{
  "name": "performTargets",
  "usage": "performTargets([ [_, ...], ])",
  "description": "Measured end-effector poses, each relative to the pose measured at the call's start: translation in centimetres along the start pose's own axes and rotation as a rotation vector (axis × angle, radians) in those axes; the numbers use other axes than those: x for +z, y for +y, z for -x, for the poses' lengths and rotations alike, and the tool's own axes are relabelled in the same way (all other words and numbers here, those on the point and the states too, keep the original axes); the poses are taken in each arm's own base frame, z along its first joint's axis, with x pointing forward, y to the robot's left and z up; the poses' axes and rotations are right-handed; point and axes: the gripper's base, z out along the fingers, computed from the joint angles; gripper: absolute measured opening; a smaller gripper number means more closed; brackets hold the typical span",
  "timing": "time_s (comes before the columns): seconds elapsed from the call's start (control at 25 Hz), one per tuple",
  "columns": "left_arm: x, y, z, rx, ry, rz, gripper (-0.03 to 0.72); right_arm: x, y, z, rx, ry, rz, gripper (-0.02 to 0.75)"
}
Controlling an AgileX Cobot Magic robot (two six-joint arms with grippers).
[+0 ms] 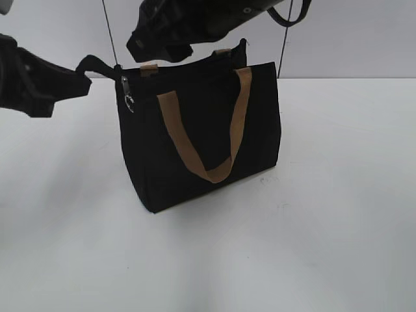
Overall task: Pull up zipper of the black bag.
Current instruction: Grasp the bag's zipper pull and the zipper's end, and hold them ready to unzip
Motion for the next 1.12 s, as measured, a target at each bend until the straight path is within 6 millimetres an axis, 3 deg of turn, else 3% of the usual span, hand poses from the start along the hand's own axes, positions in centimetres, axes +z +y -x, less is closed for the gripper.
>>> performTargets([
  [0.32, -0.5, 0.8, 2.5, 0.027, -0.066, 0.028, 0.027, 1.7, -0.4, -0.7, -0.005, 0.02, -0.009, 0.4],
  [0.6, -0.7, 1.4, 3.4, 0.011, -0.099, 0.062, 0.026, 3.2, -0.7, -1.4, 0.013, 0.038, -0.01, 0.4],
  [0.88, -0.8, 1.4, 3.6, 0.012, -0.105, 0.063, 0.026, 4.7, -1.3, -2.0, 0.01, 0.032, -0.035, 0.4],
  [1.12, -0.8, 1.4, 3.6, 0.012, -0.105, 0.06, 0.026, 5.4, -1.5, -2.2, -0.097, 0.026, -0.051, 0.4],
])
